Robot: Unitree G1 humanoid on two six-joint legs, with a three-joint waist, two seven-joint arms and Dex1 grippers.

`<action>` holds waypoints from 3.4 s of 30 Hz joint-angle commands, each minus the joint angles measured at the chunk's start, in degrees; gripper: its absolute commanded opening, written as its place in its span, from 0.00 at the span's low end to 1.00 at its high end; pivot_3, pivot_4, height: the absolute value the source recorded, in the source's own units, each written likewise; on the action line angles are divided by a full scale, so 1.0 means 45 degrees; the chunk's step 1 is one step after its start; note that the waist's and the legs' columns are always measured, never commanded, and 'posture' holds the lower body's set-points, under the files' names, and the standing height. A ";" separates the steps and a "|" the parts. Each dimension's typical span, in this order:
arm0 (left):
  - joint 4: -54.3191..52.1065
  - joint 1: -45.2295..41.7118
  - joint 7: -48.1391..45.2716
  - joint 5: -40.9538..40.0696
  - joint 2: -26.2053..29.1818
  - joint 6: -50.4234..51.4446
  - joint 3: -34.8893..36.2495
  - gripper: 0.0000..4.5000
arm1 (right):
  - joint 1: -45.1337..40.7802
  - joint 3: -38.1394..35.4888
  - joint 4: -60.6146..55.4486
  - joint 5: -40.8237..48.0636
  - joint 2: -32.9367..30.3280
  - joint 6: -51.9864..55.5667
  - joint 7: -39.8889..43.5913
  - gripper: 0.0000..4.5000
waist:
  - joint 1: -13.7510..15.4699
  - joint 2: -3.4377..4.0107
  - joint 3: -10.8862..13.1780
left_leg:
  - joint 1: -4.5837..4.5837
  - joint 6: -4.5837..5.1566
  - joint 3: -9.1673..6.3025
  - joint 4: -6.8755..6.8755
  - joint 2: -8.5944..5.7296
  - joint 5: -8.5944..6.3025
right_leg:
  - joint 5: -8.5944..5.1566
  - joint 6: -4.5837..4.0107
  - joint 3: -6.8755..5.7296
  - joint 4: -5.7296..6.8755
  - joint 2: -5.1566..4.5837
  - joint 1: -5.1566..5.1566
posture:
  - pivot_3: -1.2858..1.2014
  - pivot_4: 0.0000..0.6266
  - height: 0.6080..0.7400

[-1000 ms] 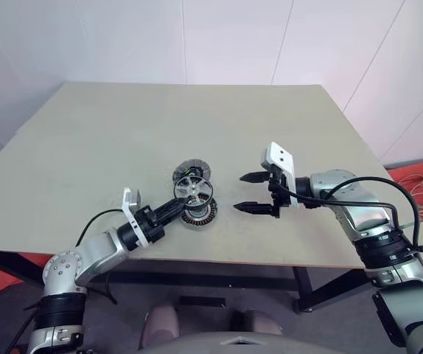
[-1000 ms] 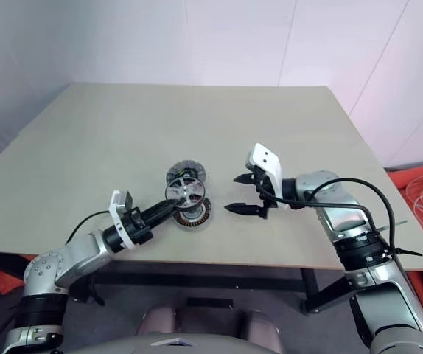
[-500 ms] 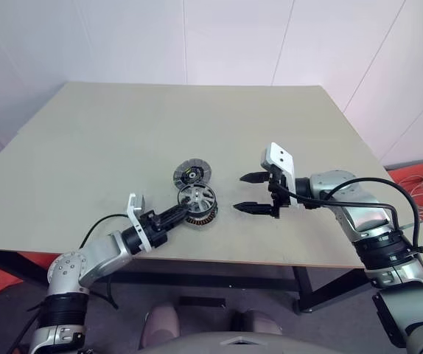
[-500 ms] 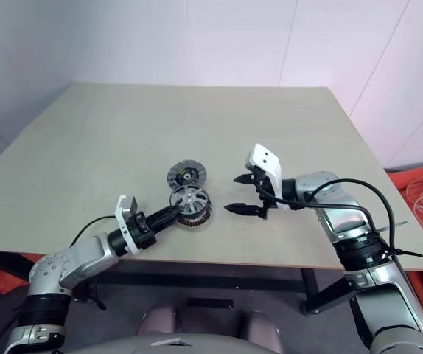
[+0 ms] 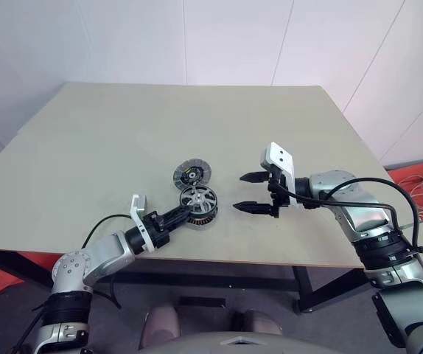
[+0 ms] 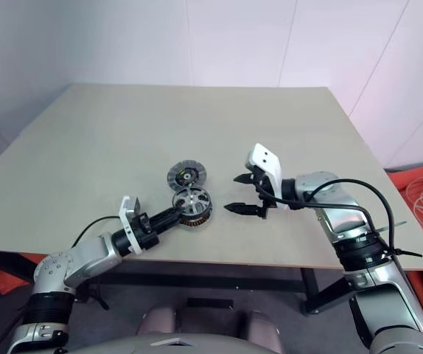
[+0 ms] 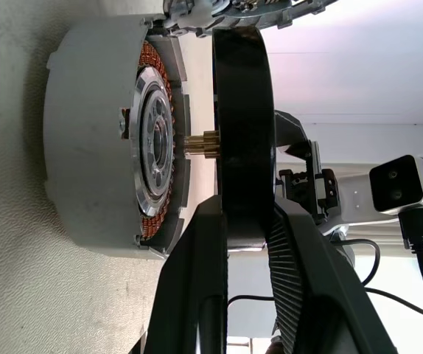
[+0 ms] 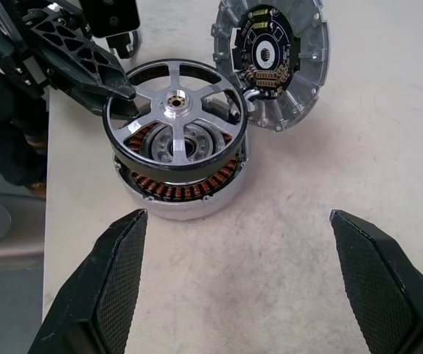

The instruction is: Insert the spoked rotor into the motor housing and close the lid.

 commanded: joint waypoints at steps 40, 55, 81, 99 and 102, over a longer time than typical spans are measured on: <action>-0.3259 0.1454 0.1971 -0.2818 0.0765 -0.1150 0.0458 0.98 | -0.0066 -0.0309 -0.0784 0.0377 0.0109 0.0018 -0.0165 1.00 | 0.0012 0.0007 -0.0008 | 0.0035 -0.0001 -0.0002 -0.0001 0.0002 0.0001 | -0.0002 0.0004 -0.0004 -0.0001 0.0000 0.0050 | 0.52 0.00 1.00; -0.3047 0.1134 -0.3612 0.5123 0.5757 -0.3361 0.1390 1.00 | -0.0845 0.1545 0.1446 -0.2351 0.0436 -0.1468 -0.0604 0.40 | -0.0058 -0.0002 -0.0010 | 0.0069 -0.0012 -0.0010 0.0015 0.0007 0.0008 | -0.0002 0.0005 0.0000 0.0001 0.0006 0.0052 | 0.52 0.00 1.00; -0.1318 -0.0888 -0.7629 1.3613 0.4969 -0.7091 0.0315 1.00 | -0.2056 0.3052 0.2003 -0.3920 0.2203 -0.2485 0.0235 0.01 | -0.0376 -0.0003 -0.0005 | 0.0055 -0.0061 -0.0008 0.0019 0.0007 0.0035 | -0.0036 -0.0082 0.0026 0.0222 -0.0009 -0.0040 | 0.52 0.00 1.00; -0.1253 -0.1219 -0.7927 1.4252 0.4502 -0.6997 0.0361 1.00 | -0.2625 0.2087 0.1818 -0.3621 0.1985 -0.2381 0.0241 0.01 | -0.0439 -0.0005 -0.0006 | 0.0047 -0.0069 -0.0012 0.0017 0.0009 0.0040 | -0.0032 -0.0089 0.0026 0.0229 -0.0005 -0.0069 | 0.52 0.00 1.00; -0.1187 -0.1271 -0.7966 1.4380 0.4394 -0.7042 0.0336 1.00 | -0.2679 0.1321 0.1515 -0.2845 0.2285 -0.2023 0.0083 0.01 | -0.0389 -0.0005 -0.0006 | 0.0051 -0.0068 -0.0012 0.0017 0.0010 0.0040 | -0.0032 -0.0089 0.0026 0.0229 -0.0005 -0.0068 | 0.52 0.00 1.00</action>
